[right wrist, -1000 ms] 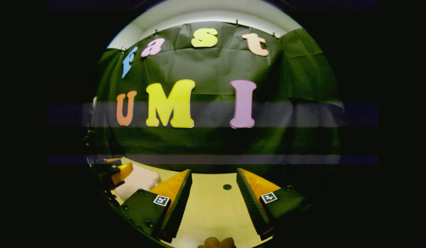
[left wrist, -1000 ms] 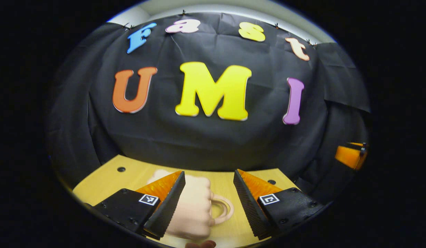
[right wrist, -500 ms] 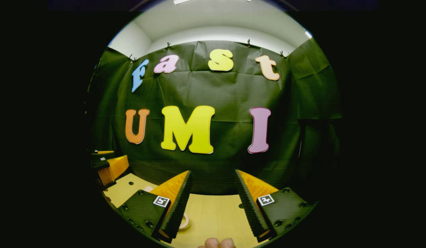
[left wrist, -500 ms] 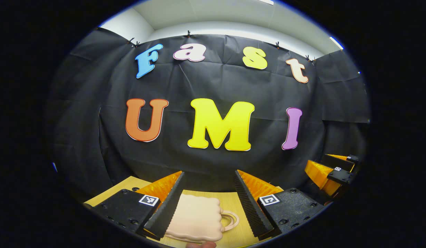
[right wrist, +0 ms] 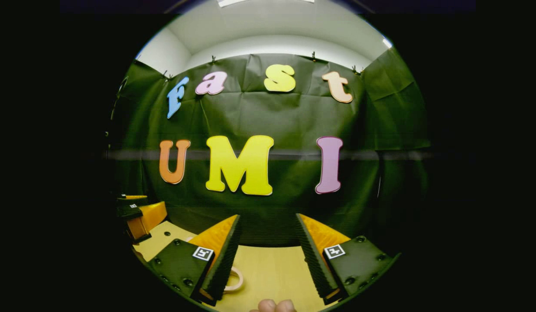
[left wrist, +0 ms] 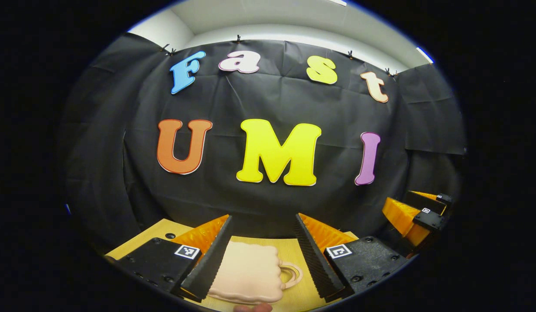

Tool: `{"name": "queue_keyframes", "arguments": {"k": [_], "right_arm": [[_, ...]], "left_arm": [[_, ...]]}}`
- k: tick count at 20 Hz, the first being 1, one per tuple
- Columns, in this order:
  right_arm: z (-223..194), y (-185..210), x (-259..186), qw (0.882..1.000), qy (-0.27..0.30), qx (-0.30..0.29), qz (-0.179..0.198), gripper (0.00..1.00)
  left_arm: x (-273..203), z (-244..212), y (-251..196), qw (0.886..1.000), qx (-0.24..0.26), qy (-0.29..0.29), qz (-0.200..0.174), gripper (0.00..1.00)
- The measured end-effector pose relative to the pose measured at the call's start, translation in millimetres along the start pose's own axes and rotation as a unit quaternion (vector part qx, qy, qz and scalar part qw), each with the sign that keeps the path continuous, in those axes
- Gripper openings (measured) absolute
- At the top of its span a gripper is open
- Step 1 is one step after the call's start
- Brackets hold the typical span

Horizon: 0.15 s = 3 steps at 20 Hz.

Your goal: First open the suitcase, pack the skin care products into it, and then close the suitcase.

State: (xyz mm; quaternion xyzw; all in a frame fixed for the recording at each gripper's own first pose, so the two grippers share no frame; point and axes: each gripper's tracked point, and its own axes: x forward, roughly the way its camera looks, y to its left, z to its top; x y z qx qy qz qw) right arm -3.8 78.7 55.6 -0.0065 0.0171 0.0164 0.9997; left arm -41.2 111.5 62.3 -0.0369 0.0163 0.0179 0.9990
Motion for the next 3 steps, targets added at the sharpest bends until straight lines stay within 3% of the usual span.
{"name": "queue_keyframes", "arguments": {"k": [3], "right_arm": [[-3.2,9.0,0.1,1.0,0.007,-0.003,0.014,0.73]], "left_arm": [[-1.1,-2.7,1.5,1.0,0.0,0.003,0.005,0.9]]}}
